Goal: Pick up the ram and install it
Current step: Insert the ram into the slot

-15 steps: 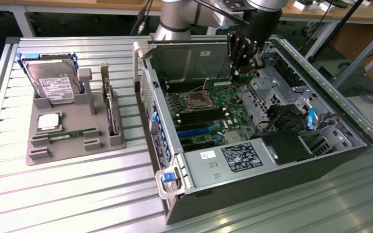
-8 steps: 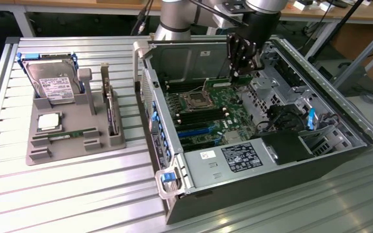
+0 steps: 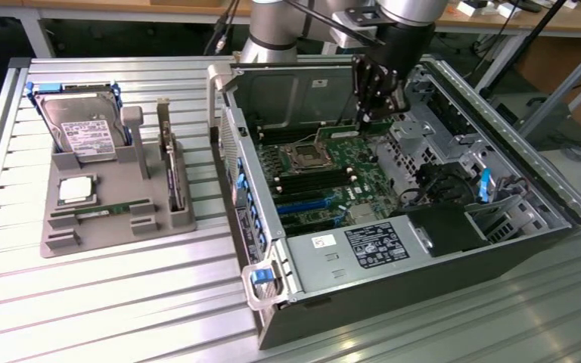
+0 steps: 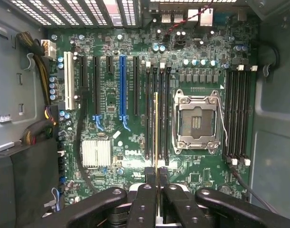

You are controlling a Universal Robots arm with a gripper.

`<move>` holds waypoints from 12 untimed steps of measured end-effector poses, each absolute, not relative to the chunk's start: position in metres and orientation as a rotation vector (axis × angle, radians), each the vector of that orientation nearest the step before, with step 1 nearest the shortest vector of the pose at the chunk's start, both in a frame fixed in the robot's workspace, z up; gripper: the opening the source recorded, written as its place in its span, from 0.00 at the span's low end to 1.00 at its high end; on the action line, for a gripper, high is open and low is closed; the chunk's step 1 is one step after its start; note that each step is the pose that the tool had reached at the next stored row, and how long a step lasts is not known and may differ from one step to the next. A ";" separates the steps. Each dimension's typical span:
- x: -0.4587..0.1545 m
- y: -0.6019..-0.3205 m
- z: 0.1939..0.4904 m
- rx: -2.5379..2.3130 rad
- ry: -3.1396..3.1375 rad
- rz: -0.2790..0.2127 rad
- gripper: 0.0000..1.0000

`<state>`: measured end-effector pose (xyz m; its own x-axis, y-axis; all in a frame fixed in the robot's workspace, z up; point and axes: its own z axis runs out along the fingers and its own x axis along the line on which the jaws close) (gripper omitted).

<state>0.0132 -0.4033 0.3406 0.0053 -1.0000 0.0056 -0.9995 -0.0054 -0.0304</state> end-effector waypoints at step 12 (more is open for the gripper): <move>0.013 -0.403 0.332 -2.215 2.203 -0.040 0.13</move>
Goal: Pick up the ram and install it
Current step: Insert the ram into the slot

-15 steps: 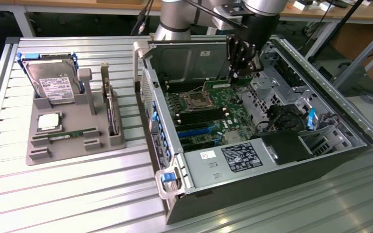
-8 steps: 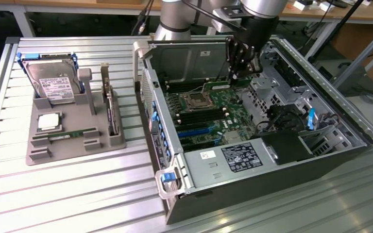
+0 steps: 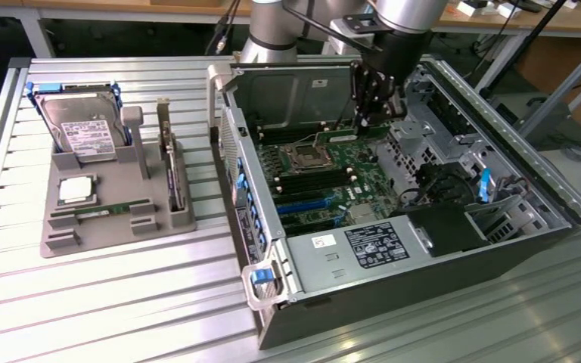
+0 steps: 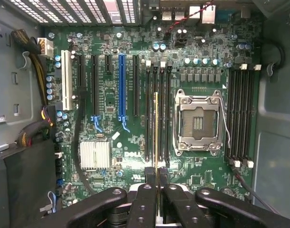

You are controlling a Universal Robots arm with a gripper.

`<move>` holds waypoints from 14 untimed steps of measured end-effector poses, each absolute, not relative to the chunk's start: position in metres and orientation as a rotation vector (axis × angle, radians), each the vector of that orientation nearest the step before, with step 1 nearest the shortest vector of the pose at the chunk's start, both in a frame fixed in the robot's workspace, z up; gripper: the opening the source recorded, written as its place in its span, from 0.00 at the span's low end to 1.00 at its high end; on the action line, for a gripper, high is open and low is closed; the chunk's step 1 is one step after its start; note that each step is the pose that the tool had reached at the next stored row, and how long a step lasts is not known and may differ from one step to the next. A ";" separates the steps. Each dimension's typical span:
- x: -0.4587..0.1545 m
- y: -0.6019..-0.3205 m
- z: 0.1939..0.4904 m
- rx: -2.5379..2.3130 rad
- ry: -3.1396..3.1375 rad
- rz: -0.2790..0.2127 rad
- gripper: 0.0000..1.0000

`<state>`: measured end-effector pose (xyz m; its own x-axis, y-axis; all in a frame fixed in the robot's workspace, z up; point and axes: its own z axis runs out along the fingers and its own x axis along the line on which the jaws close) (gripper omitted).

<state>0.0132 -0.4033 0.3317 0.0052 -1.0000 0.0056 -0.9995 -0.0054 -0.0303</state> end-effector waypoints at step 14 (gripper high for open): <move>0.013 -0.403 0.323 -2.215 2.203 -0.040 0.13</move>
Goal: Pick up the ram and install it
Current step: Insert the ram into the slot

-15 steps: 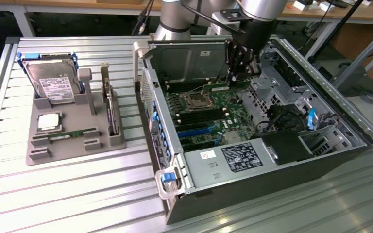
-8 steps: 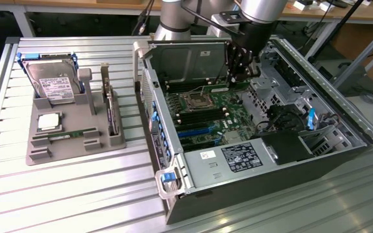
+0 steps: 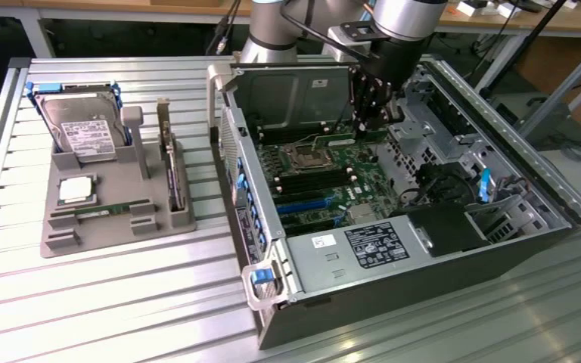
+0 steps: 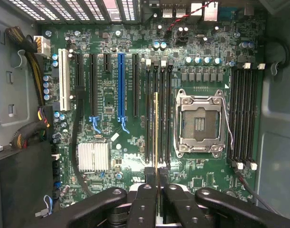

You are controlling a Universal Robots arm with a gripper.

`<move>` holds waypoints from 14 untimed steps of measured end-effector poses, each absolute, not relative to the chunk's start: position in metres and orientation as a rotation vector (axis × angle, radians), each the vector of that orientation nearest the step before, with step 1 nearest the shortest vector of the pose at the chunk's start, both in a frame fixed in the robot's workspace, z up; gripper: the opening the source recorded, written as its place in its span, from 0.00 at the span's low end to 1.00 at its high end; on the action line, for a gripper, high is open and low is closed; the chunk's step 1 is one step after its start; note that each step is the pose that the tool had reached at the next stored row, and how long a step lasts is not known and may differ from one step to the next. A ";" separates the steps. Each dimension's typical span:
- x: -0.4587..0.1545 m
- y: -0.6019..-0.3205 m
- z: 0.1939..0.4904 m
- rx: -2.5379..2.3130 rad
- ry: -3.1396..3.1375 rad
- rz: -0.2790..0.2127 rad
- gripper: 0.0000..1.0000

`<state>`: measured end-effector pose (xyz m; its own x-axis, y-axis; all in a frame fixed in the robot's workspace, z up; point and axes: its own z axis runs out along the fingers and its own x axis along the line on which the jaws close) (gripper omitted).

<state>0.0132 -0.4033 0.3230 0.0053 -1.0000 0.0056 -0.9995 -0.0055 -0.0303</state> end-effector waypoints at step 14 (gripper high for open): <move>0.013 -0.403 0.317 -2.215 2.203 -0.040 0.13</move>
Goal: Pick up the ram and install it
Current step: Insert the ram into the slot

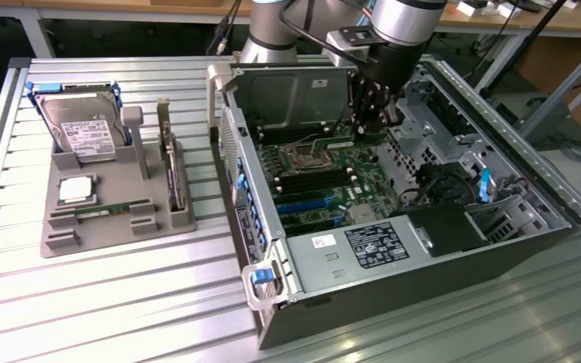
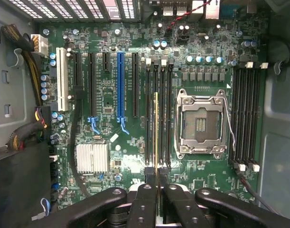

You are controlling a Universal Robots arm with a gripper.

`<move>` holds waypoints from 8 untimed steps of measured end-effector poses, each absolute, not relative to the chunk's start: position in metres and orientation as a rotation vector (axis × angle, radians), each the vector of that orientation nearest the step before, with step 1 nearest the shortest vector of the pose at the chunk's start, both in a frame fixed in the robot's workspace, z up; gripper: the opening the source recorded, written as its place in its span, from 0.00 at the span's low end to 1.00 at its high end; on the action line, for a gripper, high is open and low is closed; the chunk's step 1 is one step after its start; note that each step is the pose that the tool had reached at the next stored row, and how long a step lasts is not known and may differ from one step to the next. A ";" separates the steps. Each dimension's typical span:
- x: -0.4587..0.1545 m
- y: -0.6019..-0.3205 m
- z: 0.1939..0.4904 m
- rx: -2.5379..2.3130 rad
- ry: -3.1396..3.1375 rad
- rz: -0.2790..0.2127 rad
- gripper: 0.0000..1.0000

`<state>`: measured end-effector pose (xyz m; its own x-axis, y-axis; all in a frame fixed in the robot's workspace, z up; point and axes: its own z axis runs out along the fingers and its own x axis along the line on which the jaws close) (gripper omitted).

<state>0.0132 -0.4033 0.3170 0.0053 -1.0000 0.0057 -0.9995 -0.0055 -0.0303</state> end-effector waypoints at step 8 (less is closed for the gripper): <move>0.013 -0.403 0.313 -2.215 2.203 -0.040 0.13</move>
